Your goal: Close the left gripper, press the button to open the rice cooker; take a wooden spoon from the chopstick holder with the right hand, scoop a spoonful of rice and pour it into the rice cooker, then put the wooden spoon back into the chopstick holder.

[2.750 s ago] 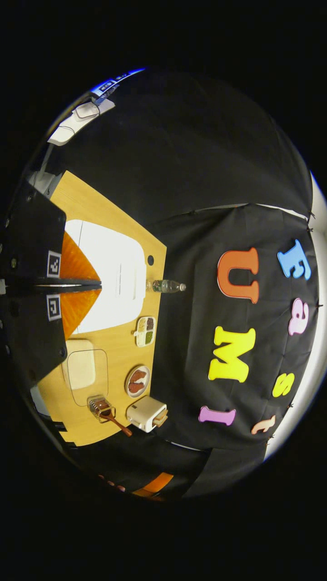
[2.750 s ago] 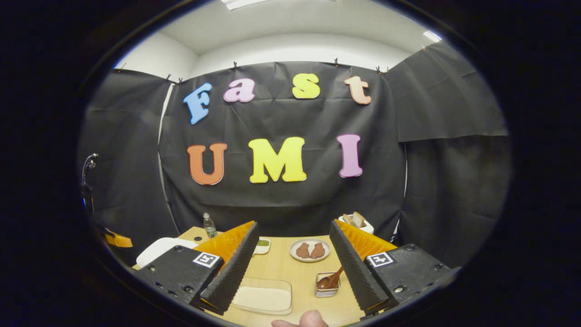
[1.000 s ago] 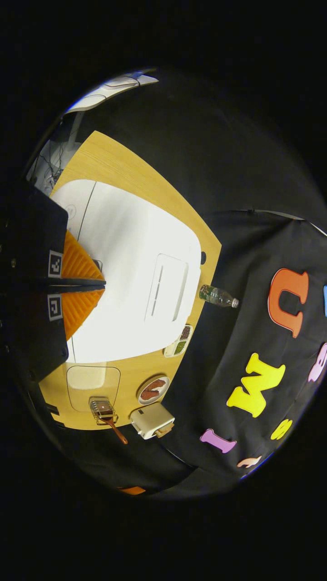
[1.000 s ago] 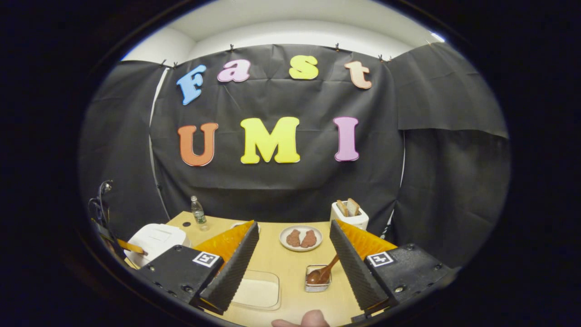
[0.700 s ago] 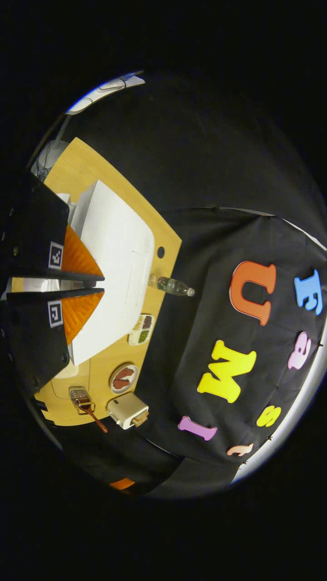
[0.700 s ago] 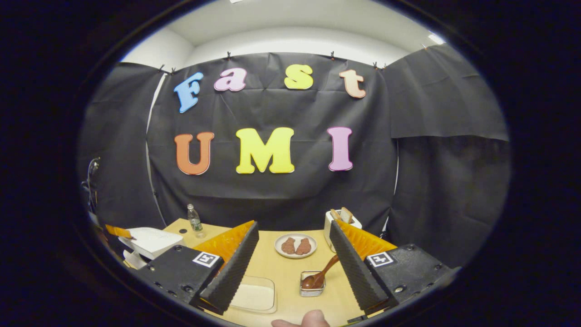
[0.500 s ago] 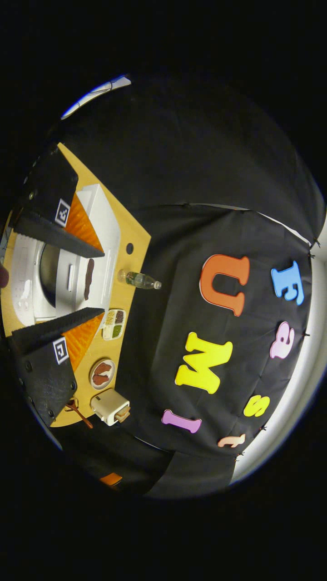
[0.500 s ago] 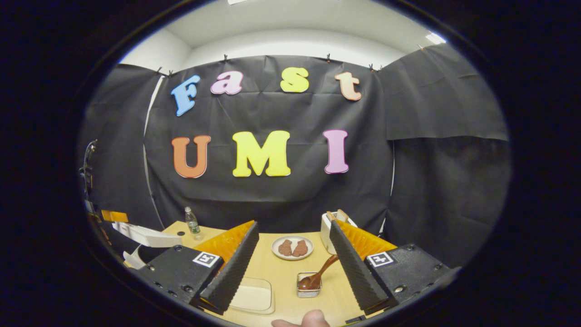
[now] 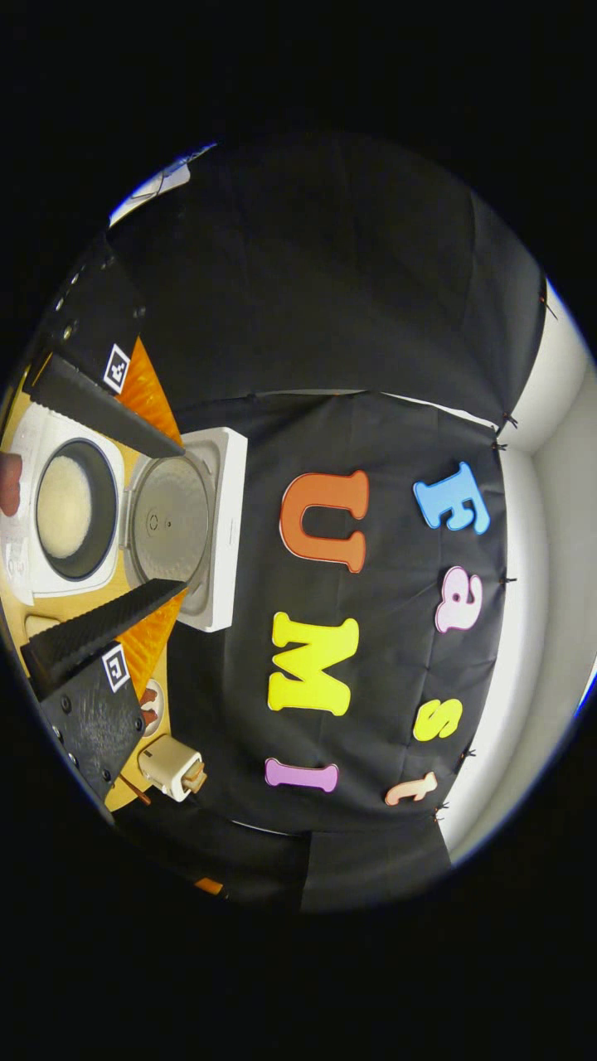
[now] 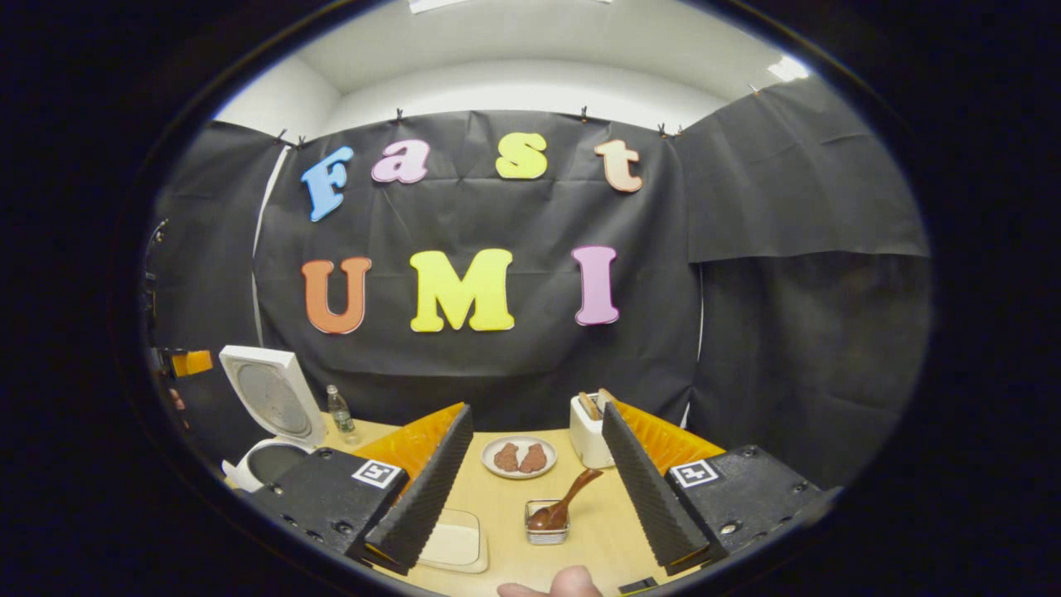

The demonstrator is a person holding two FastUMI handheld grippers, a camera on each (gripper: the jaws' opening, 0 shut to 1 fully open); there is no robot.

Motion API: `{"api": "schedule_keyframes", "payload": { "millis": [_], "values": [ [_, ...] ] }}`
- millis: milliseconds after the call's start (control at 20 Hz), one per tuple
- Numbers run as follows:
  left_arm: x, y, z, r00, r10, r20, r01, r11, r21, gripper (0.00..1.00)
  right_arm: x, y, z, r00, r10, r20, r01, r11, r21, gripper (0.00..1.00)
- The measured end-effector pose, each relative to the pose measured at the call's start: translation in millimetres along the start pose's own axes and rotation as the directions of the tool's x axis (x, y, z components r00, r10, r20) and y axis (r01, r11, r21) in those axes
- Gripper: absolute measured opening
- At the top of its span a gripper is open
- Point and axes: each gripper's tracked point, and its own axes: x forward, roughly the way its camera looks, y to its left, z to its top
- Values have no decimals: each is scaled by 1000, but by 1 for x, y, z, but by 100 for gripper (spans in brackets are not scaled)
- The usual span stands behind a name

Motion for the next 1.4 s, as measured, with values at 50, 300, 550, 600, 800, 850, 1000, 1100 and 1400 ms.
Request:
{"api": "schedule_keyframes", "payload": {
  "millis": [50,300,550,600,800,850,1000,1100,1400],
  "values": [
    [-6,-7,1,1000,-16,0,16,1000,-3,94,-1,-3,0,1000,-1,1,1,1000,-2,100],
    [-24,-17,2,999,-32,15,32,999,8,94,-3,-14,-7,1000,6,-13,-6,1000,2,99],
    [-38,-38,-3,998,-57,12,57,998,34,94,5,-19,-37,997,46,-69,-46,999,-5,100],
    [-41,-44,-5,998,-66,7,66,997,35,94,8,-20,-45,995,58,-84,-59,998,-8,99],
    [-48,-59,-4,998,-59,13,58,998,36,94,36,-28,-88,982,99,-159,-95,995,30,100],
    [-48,-66,-3,998,-66,16,66,997,28,94,45,-29,-102,976,106,-188,-99,994,51,100],
    [-46,-71,-2,999,-52,8,52,998,23,94,77,-41,-141,957,110,-268,-83,991,110,100],
    [-40,-73,-9,999,-32,-22,32,999,9,94,101,-46,-168,941,112,-318,-71,988,135,96],
    [-24,-72,-20,994,38,-98,-38,999,10,94,164,-61,-248,878,125,-462,-39,981,192,89]
  ]
}}
